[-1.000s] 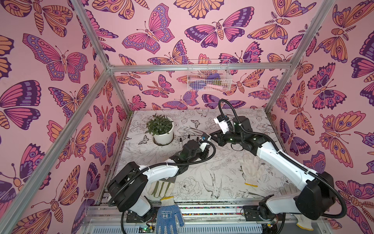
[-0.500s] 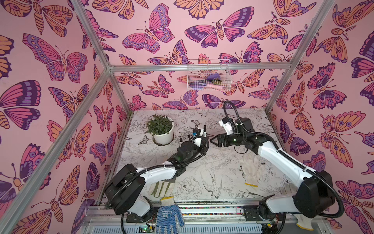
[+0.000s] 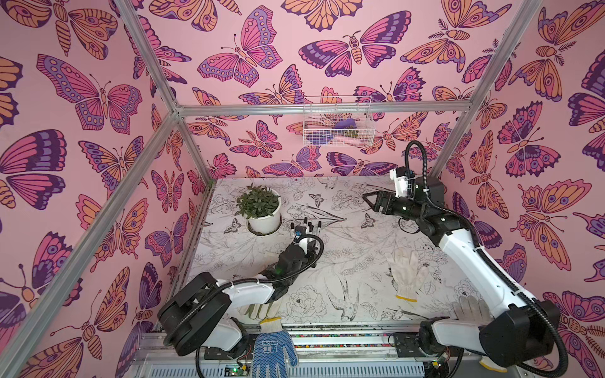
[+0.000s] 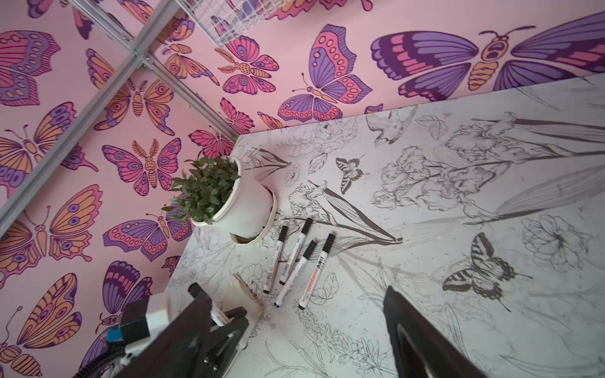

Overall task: Insert the pens into the pen caps
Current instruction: 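Lower the capped marker beside the other markers and open the left gripper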

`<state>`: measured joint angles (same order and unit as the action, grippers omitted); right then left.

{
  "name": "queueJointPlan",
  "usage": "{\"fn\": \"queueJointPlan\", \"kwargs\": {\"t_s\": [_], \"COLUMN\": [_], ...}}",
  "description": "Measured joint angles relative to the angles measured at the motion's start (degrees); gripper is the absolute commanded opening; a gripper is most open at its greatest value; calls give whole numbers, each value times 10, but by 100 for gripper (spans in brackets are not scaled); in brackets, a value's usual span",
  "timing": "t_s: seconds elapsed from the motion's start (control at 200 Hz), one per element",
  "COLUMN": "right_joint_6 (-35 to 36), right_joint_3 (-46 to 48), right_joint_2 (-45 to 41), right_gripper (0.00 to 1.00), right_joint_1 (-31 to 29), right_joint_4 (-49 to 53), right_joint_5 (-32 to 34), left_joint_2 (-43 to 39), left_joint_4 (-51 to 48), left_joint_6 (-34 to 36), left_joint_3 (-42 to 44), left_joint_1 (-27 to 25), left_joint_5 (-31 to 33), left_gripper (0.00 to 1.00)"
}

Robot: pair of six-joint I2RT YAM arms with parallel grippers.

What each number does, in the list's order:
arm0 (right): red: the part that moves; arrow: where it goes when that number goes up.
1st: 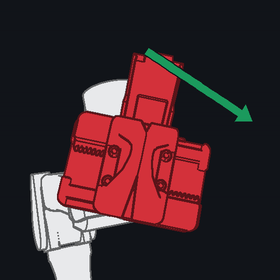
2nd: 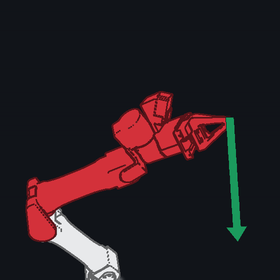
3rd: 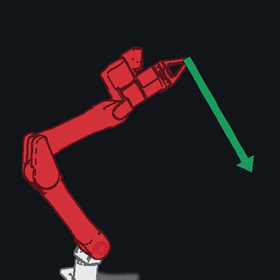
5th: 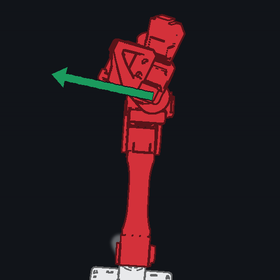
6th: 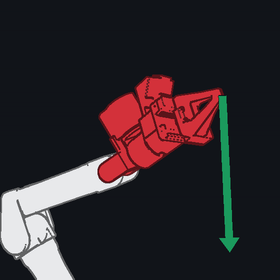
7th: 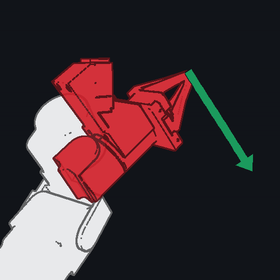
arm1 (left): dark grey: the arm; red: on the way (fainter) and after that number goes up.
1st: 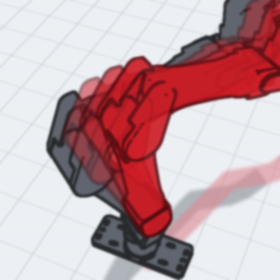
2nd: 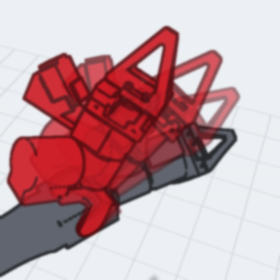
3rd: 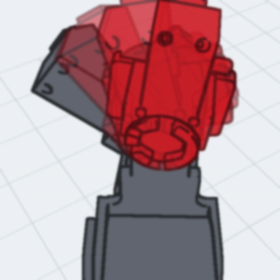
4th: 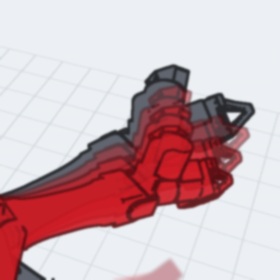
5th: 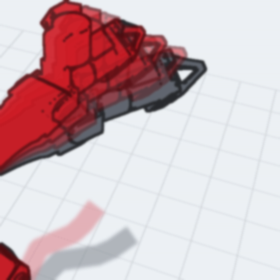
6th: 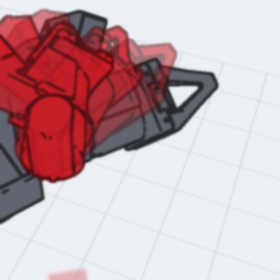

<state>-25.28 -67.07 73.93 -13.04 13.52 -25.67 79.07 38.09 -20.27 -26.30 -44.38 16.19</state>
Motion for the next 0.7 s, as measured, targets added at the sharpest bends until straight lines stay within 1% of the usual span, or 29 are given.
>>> {"fn": "queueJointPlan", "kwargs": {"t_s": [0.19,0.361,0.426,0.536,0.696], "right_joint_6": [10,11,11,11,14], "right_joint_3": [0,0,0,-1,-5], "right_joint_2": [0,1,2,9,12], "right_gripper": [83,82,82,82,82], "right_joint_1": [0,0,0,0,0], "right_joint_4": [28,40,40,42,57], "right_joint_5": [24,20,12,-1,-9], "left_joint_2": [-69,-72,-55,0,94], "left_joint_4": [-85,-123,-125,-130,-140], "left_joint_6": [-34,-49,-53,-55,-51], "left_joint_3": [23,27,26,11,-53], "left_joint_1": [42,70,80,101,125], "left_joint_5": [14,10,2,-20,-59], "left_gripper": [0,0,0,0,0]}}
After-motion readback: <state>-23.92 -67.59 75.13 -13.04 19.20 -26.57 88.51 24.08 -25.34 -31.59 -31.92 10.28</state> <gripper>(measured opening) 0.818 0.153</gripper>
